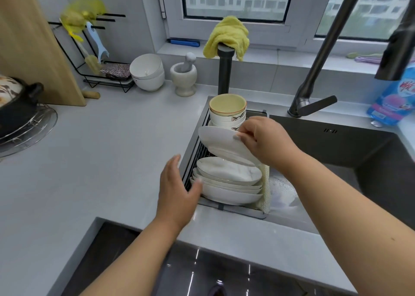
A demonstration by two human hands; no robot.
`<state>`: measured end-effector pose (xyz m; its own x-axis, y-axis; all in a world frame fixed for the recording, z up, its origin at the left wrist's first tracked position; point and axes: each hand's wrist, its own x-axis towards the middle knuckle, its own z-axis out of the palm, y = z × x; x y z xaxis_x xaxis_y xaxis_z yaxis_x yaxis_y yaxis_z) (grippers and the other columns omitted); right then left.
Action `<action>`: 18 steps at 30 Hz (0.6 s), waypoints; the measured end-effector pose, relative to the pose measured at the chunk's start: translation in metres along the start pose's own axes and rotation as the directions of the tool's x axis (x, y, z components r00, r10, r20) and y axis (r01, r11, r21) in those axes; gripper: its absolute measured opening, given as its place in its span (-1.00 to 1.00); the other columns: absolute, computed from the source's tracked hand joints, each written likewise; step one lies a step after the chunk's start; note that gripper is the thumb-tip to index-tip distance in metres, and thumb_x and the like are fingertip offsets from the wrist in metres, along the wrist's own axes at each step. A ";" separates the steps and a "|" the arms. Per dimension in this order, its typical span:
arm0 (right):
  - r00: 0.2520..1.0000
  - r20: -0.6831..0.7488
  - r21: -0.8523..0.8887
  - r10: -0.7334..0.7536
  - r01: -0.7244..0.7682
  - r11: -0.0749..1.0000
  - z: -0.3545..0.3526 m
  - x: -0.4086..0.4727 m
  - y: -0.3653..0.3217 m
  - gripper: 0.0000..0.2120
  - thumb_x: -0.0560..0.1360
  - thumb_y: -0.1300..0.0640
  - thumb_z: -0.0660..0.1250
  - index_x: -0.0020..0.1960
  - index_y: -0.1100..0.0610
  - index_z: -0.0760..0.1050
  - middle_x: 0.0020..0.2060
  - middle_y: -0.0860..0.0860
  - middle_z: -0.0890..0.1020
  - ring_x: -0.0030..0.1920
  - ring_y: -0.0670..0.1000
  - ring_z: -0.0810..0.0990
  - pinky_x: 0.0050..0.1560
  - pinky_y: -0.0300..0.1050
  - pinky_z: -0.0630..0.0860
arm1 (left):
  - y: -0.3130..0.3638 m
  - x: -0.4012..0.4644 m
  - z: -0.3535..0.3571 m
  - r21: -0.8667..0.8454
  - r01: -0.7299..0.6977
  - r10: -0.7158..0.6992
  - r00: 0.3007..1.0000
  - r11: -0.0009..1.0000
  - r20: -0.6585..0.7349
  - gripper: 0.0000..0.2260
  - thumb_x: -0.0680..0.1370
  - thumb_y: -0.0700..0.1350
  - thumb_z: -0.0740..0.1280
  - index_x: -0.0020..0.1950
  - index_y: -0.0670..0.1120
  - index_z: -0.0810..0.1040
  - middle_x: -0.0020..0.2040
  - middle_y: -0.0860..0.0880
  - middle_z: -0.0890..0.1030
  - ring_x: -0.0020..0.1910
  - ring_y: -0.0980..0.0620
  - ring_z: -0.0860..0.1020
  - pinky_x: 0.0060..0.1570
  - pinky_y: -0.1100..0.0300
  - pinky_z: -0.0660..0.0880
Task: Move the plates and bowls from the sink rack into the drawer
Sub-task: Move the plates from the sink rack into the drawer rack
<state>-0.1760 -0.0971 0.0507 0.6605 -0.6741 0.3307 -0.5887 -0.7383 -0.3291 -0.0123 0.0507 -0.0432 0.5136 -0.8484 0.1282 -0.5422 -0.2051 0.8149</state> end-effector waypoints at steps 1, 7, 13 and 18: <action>0.999 -0.026 -0.012 -0.043 0.043 0.999 -0.007 -0.003 -0.005 -0.80 0.54 0.09 0.32 -0.13 0.22 0.57 -0.26 -0.05 0.47 -0.22 0.00 0.41 -0.17 -0.19 0.26 | 0.017 0.003 -0.005 -0.117 0.090 -0.095 0.995 0.989 -0.042 -0.44 0.56 0.01 0.29 0.50 -0.03 0.16 0.46 -0.01 0.28 0.40 0.06 0.31 0.38 0.13 0.29; 0.899 -0.167 -0.140 -0.406 0.386 0.912 -0.045 -0.040 -0.046 -0.67 0.48 0.02 0.19 -0.30 0.20 0.55 -0.39 0.05 0.55 -0.36 0.10 0.52 -0.26 -0.15 0.41 | 0.100 0.001 -0.040 -0.749 0.597 -0.407 0.784 0.289 0.468 -0.50 0.58 0.23 0.17 0.30 -0.14 0.29 0.13 -0.34 0.55 -0.05 -0.30 0.65 -0.06 -0.15 0.61; 0.882 -0.161 0.045 -0.443 0.455 0.889 -0.059 -0.106 -0.074 -0.66 0.50 -0.04 0.18 -0.24 0.17 0.57 -0.32 0.00 0.57 -0.29 0.01 0.48 -0.19 -0.25 0.35 | 0.117 -0.069 -0.058 -0.860 0.504 -0.370 0.816 0.079 0.444 -0.52 0.41 -0.28 0.02 0.30 -0.30 0.40 0.15 -0.35 0.58 0.04 -0.34 0.60 -0.05 -0.23 0.58; 0.986 -0.143 0.222 -0.083 0.114 0.968 -0.066 -0.159 -0.088 -0.65 0.55 -0.16 0.15 0.07 0.07 0.53 -0.01 -0.08 0.51 0.08 -0.07 0.39 0.12 -0.22 0.28 | 0.118 -0.149 -0.069 -0.874 0.403 -0.525 0.823 0.271 0.217 -0.66 0.46 -0.31 0.05 0.14 -0.17 0.49 0.04 -0.23 0.62 -0.03 -0.23 0.62 -0.16 -0.14 0.61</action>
<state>-0.2596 0.0736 0.0860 0.6337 -0.6067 0.4799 -0.3917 -0.7867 -0.4772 -0.1069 0.1865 0.0724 0.5630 -0.6961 -0.4454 0.6418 0.0288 0.7663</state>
